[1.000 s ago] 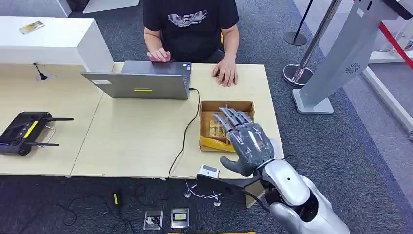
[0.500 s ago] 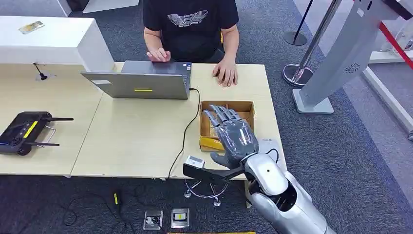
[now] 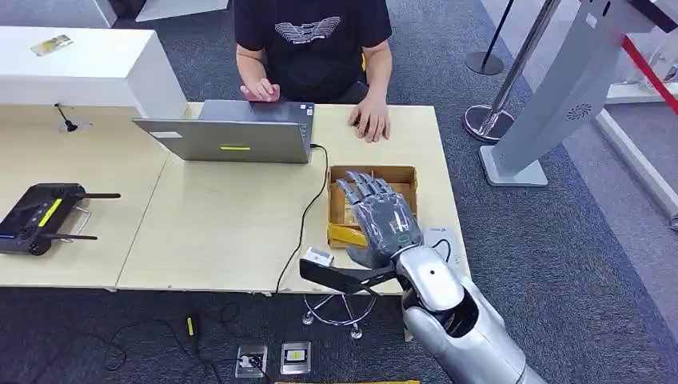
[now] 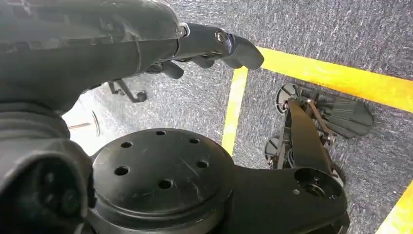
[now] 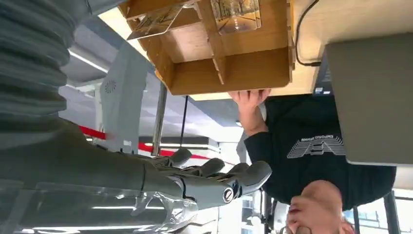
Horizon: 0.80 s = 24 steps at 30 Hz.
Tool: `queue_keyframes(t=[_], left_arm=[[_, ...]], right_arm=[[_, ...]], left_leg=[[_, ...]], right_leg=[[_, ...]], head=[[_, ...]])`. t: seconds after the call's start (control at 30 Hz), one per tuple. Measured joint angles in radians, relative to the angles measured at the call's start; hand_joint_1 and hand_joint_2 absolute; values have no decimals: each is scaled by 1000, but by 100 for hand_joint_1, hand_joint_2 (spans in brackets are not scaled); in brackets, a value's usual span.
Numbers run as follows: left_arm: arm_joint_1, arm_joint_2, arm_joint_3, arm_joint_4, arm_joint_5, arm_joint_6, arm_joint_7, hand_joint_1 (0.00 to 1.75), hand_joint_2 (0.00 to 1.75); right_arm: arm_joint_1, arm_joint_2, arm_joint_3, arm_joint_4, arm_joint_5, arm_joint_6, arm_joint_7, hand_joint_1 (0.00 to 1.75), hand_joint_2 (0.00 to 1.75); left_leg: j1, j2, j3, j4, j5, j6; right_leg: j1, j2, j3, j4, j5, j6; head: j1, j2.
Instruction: Pass the card to the sensor for recognition and then transmit it.
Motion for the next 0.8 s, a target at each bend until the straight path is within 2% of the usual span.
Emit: queue_keyframes(t=[0.33,0.63,0.8], left_arm=[[0,4,-10,0,3,-5,3,0,0],[-1,6,-18,0,10,-6,3,0,0],[-1,8,-18,0,20,-3,3,0,0]], right_arm=[[-1,7,-10,60,24,-25,3,0,175],[0,6,-51,111,35,-35,35,0,175],[1,4,-79,130,69,-67,51,0,175]], left_leg=[[0,0,0,0,0,0],[0,0,0,0,0,0],[0,0,0,0,0,0]], right_leg=[[0,0,0,0,0,0],[0,0,0,0,0,0],[0,0,0,0,0,0]], head=[[0,0],[0,0],[0,0]])
